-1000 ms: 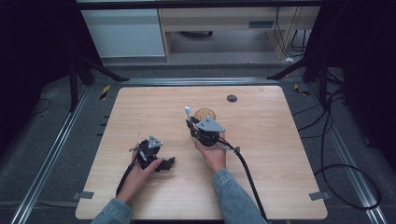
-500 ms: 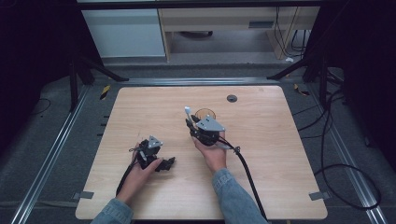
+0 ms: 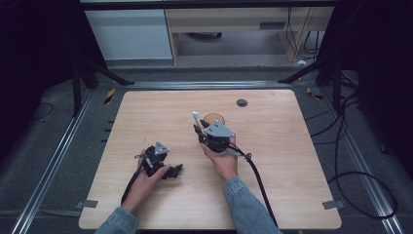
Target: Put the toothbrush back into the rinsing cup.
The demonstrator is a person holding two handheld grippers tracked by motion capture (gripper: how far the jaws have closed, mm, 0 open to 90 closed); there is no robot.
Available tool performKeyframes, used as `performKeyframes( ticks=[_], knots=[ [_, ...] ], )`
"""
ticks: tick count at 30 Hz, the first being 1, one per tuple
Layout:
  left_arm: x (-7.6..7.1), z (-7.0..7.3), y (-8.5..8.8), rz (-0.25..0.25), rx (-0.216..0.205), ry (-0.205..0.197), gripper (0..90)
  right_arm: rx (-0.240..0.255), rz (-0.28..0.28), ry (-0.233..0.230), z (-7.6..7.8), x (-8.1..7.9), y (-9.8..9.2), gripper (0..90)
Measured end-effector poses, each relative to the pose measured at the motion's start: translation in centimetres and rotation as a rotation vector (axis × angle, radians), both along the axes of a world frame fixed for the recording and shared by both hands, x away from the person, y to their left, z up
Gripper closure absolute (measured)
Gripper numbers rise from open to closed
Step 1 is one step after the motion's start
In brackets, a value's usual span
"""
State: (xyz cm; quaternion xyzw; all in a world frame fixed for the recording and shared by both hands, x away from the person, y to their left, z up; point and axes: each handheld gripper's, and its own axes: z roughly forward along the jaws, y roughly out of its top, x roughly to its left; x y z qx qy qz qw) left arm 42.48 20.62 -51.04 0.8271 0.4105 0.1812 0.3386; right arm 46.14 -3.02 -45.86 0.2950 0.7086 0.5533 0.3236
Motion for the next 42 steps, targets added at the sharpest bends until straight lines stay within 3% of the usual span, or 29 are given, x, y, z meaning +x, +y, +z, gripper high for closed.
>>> performKeyframes(
  ticks=[9,18,34,42],
  knots=[
    [0.0,0.0,0.0,0.0,0.0,0.0,0.0,-0.009,-0.004,0.009,0.6,-0.5,-1.0,63.2],
    [0.0,0.0,0.0,0.0,0.0,0.0,0.0,-0.013,-0.028,0.031,1.1,-1.1,-3.2,58.8],
    [0.0,0.0,0.0,-0.001,0.0,0.0,0.0,-0.019,-0.111,0.1,1.6,-1.4,-7.9,48.9],
    [0.0,0.0,0.0,-0.001,0.0,0.0,0.0,-0.044,-0.149,0.136,1.8,-1.2,-9.6,42.4]
  ],
)
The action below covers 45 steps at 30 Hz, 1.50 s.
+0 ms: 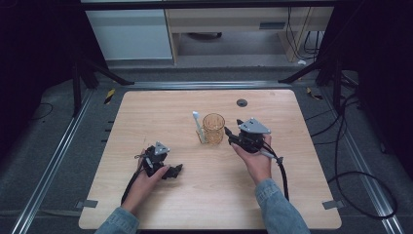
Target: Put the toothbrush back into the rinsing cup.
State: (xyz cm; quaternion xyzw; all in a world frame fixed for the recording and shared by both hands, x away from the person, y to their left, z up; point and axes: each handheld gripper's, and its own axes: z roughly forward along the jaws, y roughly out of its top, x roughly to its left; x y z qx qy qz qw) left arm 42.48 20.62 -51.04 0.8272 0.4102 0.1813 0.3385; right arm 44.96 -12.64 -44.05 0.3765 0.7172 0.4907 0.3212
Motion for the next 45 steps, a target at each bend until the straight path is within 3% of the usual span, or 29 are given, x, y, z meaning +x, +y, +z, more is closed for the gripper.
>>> performKeyframes(
  ticks=[11,19,28,32,39,45],
  knots=[
    [0.0,0.0,0.0,0.0,0.0,0.0,0.0,-0.05,-0.092,0.103,0.4,0.5,-2.9,22.9],
    [0.0,0.0,0.0,-0.001,0.0,0.0,0.0,-0.089,-0.179,0.261,0.2,0.7,-6.3,8.9],
    [0.0,0.0,0.0,-0.001,0.0,0.0,0.0,-0.112,-0.201,0.337,-0.8,0.0,-9.6,7.6],
    [0.0,0.0,0.0,0.0,0.0,-0.001,0.0,-0.094,-0.191,0.393,-1.9,0.2,-10.7,8.3],
    [0.0,0.0,0.0,-0.001,0.0,0.0,0.0,-0.103,-0.221,0.459,-4.3,1.3,-11.3,8.9],
    [0.0,0.0,0.0,-0.001,0.003,0.0,0.0,-0.105,-0.258,0.462,-5.4,2.2,-11.5,9.4]
  ],
)
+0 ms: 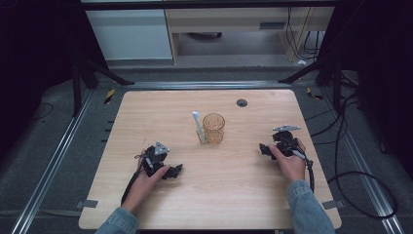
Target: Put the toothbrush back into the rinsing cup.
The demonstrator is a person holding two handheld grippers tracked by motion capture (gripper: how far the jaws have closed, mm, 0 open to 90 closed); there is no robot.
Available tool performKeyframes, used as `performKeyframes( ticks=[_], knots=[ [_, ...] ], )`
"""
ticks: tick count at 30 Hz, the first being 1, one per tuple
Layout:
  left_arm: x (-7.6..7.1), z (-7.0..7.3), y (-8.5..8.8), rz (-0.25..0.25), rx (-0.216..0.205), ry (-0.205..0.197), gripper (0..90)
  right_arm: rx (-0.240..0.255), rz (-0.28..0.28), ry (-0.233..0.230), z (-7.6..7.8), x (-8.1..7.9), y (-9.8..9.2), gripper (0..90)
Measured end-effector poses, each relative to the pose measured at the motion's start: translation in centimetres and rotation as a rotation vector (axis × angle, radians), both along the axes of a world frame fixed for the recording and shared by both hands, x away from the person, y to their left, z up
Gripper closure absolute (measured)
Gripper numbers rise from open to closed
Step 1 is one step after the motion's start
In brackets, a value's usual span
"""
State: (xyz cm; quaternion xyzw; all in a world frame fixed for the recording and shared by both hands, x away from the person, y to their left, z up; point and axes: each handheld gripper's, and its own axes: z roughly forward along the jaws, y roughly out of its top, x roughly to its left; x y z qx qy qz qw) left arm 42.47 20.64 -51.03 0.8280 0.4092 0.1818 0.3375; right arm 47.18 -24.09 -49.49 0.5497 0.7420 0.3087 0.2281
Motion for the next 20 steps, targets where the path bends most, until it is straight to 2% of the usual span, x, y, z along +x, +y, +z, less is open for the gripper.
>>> performKeyframes(
  ticks=[3,9,12,18,20],
  knots=[
    [0.0,0.0,0.0,-0.001,0.001,0.0,0.0,0.02,-0.032,0.003,-0.6,0.4,-0.2,9.4],
    [0.0,0.0,0.0,-0.002,0.001,-0.001,0.0,-0.003,-0.044,-0.014,-1.5,0.4,0.0,8.1],
    [0.0,0.0,0.0,-0.001,0.0,-0.001,0.0,0.01,-0.048,-0.046,-1.8,-0.1,0.1,7.8],
    [0.0,0.0,0.0,0.001,-0.003,-0.001,0.0,0.008,-0.083,-0.046,-1.8,-1.2,0.6,7.5],
    [0.0,0.0,0.0,-0.002,0.001,0.0,0.0,0.008,-0.069,-0.037,-1.9,-1.7,0.7,3.9]
  ],
)
